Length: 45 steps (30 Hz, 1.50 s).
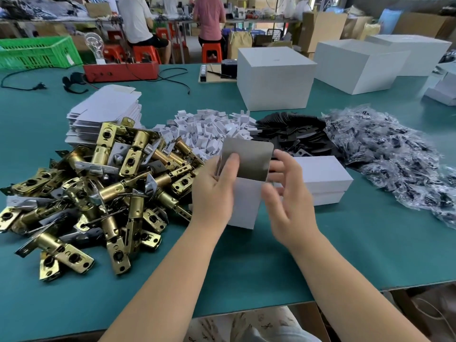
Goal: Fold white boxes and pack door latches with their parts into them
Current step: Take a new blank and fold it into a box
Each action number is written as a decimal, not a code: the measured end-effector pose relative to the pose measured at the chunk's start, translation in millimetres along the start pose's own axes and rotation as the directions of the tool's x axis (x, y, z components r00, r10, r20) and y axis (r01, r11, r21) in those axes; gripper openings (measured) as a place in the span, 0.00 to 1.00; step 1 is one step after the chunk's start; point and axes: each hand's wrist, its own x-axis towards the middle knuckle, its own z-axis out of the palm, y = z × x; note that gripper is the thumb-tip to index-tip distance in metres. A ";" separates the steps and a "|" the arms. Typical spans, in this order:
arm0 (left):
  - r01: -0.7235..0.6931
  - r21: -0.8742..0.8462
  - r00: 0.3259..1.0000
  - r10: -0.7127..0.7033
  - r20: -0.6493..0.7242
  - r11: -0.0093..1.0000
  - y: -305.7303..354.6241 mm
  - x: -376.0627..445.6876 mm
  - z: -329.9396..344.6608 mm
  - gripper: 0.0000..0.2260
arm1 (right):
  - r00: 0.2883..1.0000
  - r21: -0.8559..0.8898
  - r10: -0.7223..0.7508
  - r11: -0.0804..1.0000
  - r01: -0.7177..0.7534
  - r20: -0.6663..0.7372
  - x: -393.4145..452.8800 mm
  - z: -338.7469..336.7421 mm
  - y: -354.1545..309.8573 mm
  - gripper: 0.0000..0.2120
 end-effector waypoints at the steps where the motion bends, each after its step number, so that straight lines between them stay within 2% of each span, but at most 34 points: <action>1: -0.049 0.019 0.999 0.049 0.007 0.999 -1.6 -3.0 3.3 0.14 | 0.992 -0.032 -0.117 0.993 0.116 -0.044 -1.2 1.6 0.0 0.23; 3: -0.071 0.008 0.997 0.071 0.030 0.997 -4.1 -8.4 9.1 0.14 | 0.967 -0.187 -0.252 0.953 0.240 -0.044 -0.4 3.0 -0.3 0.22; 4: -0.044 -0.028 0.999 0.045 0.026 0.999 -3.4 -10.0 10.7 0.14 | 0.966 -0.217 -0.257 0.945 0.246 -0.023 1.1 2.1 0.4 0.21; 8: 0.207 -0.224 0.978 -0.209 0.013 0.952 -1.0 -6.6 5.7 0.17 | 0.994 -0.092 -0.102 0.990 0.105 0.041 2.2 -3.6 2.2 0.23; 12: 0.318 -0.389 0.942 -0.335 0.027 0.865 -2.6 -1.7 4.0 0.18 | 0.999 0.004 0.045 0.999 -0.045 0.010 3.4 -4.6 -0.5 0.25; 14: 0.321 -0.482 0.942 -0.327 0.075 0.815 -4.4 -1.9 5.9 0.17 | 0.995 0.050 0.091 0.995 -0.089 -0.030 3.4 -5.9 2.1 0.26; 16: 0.309 -0.541 0.949 -0.291 0.121 0.782 -6.4 -2.1 6.7 0.18 | 0.988 0.074 0.136 0.989 -0.130 -0.077 3.6 -5.8 4.4 0.23; 21: 0.296 -0.626 0.955 -0.249 0.163 0.722 -10.3 5.9 -0.7 0.15 | 0.941 0.126 0.226 0.972 -0.200 -0.252 4.9 -4.0 4.6 0.05; 24: 0.325 -0.628 0.946 -0.253 0.205 0.707 -10.4 8.5 -1.5 0.14 | 0.929 0.127 0.236 0.970 -0.207 -0.285 5.0 -2.5 1.9 0.08; 27: 0.287 -0.555 0.957 -0.214 0.194 0.781 -7.8 8.8 -1.8 0.18 | 0.935 0.154 0.203 0.975 -0.163 -0.292 4.2 -0.1 -1.0 0.06; 29: 0.194 -0.413 0.978 -0.141 0.154 0.890 -3.2 8.4 -2.5 0.16 | 0.943 0.191 0.181 0.973 -0.130 -0.280 2.9 0.5 -0.7 0.03; 31: 0.066 -0.283 0.993 -0.036 0.109 0.957 0.1 7.1 -4.8 0.17 | 0.959 0.221 0.159 0.970 -0.106 -0.236 2.0 -0.5 -0.6 0.02; 35: -0.148 -0.066 0.984 0.153 0.091 0.987 -1.7 5.5 -10.5 0.20 | 0.992 0.123 0.013 0.992 0.003 -0.125 2.4 -8.9 2.2 0.12; 37: -0.146 -0.052 0.978 0.152 0.141 0.988 -0.8 6.0 -12.6 0.21 | 0.996 0.137 0.001 0.990 0.012 -0.092 3.7 -11.9 4.4 0.15; 41: -0.044 -0.095 0.951 0.071 0.301 0.995 2.4 11.6 -19.6 0.22 | 0.998 0.173 0.010 0.985 0.001 -0.064 2.6 -10.8 2.7 0.18; 43: -0.028 0.025 0.943 0.018 0.331 0.999 1.7 13.5 -22.1 0.21 | 0.997 0.157 0.026 0.988 -0.015 -0.071 1.9 -9.3 2.7 0.19; 45: -0.077 0.215 0.944 0.002 0.329 0.973 0.9 12.4 -22.7 0.21 | 0.993 0.133 0.072 0.989 -0.059 -0.095 2.1 -8.9 4.0 0.20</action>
